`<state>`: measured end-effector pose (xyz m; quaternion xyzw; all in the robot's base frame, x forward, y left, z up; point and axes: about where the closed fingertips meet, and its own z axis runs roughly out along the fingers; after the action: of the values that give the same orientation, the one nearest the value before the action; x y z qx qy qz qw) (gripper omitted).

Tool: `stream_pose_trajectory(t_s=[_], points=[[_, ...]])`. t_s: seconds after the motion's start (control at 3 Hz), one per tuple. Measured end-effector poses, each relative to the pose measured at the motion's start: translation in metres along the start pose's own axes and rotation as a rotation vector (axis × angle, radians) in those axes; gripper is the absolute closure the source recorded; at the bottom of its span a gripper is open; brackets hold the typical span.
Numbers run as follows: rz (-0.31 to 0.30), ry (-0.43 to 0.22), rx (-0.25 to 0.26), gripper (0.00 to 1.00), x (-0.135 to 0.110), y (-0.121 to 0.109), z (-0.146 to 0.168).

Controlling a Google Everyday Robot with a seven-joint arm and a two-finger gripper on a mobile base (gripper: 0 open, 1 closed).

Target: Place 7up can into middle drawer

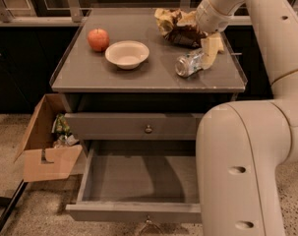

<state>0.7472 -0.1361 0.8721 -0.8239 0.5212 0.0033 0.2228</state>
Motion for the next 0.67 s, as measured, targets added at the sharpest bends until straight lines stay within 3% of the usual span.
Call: stream_pose_trajectory(t_s=[0.33,0.67], points=[[0.01,-0.002,0.011,0.0,0.002,-0.002,0.005],[0.032,-0.038,-0.023,0.0,0.005,0.01,0.021]])
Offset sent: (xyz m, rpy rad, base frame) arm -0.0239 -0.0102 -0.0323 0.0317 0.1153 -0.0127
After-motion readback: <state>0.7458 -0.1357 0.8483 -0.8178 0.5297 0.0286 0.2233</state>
